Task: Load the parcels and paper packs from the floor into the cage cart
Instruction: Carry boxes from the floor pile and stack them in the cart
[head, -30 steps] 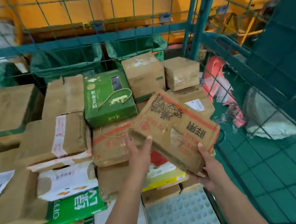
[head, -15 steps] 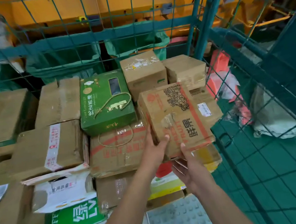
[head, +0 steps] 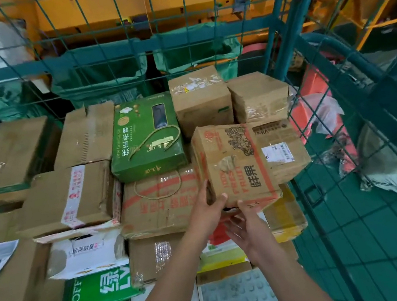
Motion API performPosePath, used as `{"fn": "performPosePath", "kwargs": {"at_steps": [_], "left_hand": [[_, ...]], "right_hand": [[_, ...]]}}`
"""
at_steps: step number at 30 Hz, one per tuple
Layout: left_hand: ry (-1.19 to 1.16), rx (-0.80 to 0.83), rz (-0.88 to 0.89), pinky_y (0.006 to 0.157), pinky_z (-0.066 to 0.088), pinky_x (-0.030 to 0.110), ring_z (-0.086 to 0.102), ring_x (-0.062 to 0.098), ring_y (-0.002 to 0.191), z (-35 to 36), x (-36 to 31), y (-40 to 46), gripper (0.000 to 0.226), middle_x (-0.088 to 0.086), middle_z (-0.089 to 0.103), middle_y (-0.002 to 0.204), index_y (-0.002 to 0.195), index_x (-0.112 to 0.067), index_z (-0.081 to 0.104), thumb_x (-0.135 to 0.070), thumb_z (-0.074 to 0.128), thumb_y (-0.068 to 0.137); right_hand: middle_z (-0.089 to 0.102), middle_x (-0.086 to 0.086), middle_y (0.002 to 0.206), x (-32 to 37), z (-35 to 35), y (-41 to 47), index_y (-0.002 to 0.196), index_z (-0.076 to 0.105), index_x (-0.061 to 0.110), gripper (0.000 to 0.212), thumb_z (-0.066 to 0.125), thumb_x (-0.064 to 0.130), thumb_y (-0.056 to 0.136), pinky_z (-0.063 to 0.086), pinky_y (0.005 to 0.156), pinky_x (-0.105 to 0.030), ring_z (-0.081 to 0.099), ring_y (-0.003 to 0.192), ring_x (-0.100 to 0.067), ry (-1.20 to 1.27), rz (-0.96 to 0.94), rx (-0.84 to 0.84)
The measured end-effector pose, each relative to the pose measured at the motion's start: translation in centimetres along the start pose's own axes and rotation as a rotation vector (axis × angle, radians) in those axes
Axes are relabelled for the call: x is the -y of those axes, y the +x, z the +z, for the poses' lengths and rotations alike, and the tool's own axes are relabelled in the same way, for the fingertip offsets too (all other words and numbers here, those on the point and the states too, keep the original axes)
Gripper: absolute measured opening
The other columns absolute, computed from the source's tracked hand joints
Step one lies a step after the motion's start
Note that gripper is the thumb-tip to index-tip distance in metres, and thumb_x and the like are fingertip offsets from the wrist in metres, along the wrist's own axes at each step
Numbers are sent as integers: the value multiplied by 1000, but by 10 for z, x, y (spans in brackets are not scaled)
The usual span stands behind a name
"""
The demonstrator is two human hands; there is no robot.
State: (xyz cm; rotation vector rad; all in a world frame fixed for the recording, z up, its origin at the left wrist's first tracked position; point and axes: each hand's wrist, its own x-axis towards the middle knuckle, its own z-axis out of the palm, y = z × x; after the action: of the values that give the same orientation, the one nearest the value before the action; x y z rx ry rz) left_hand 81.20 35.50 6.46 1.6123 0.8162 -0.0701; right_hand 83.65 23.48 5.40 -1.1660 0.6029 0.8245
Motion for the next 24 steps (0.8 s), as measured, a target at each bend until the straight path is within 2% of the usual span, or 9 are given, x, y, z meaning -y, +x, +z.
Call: {"fn": "performPosePath", "kwargs": {"at_steps": [3,9,11,13,15,19,24], "left_hand": [[16,0,-10,115,39,41,43,19,143,3,3,-2,76,-9,40,161,160,-46,21,-49,63,97],[-24,10,-50,113,44,46,49,19,139,3,0,-1,78,-10,46,157,157,-51,24,-51,66,91],[-36,25,-62,113,45,47,53,17,135,4,2,-3,75,-11,51,153,157,-50,27,-44,66,94],[-92,41,-63,111,47,44,60,9,121,5,5,-9,70,-15,61,138,157,-47,30,-31,65,99],[-144,41,-76,111,47,43,61,1,111,6,12,-12,69,-18,63,128,157,-46,32,-22,64,100],[-199,43,-129,108,49,48,61,14,123,9,25,-21,70,-14,61,140,153,-57,30,-27,65,100],[-242,36,-136,99,56,46,65,13,116,9,21,-21,68,-15,64,135,152,-59,29,-28,62,101]], "right_hand": [[73,-13,114,2,-3,2,117,67,15,28,63,38,101,57,96,-43,70,109,-28,-21,2,-9],[71,-7,116,5,-5,-6,116,66,20,25,63,41,101,56,99,-44,68,112,-27,-42,-19,-8],[69,-5,118,3,-8,-10,117,65,21,26,62,41,102,55,101,-44,67,113,-26,-50,-24,-9],[70,-5,119,-1,-12,-15,121,66,18,31,62,41,102,56,97,-41,67,112,-24,-60,-19,-18],[71,-6,117,-5,-15,-19,121,67,16,32,62,40,102,57,95,-39,67,110,-23,-69,-14,-23],[72,-8,116,-13,-19,-24,119,68,16,30,60,40,103,57,90,-37,68,109,-22,-77,-5,-33],[74,-8,111,-11,-17,-26,118,70,15,29,60,39,103,57,91,-36,69,107,-21,-93,-31,-16]]}}
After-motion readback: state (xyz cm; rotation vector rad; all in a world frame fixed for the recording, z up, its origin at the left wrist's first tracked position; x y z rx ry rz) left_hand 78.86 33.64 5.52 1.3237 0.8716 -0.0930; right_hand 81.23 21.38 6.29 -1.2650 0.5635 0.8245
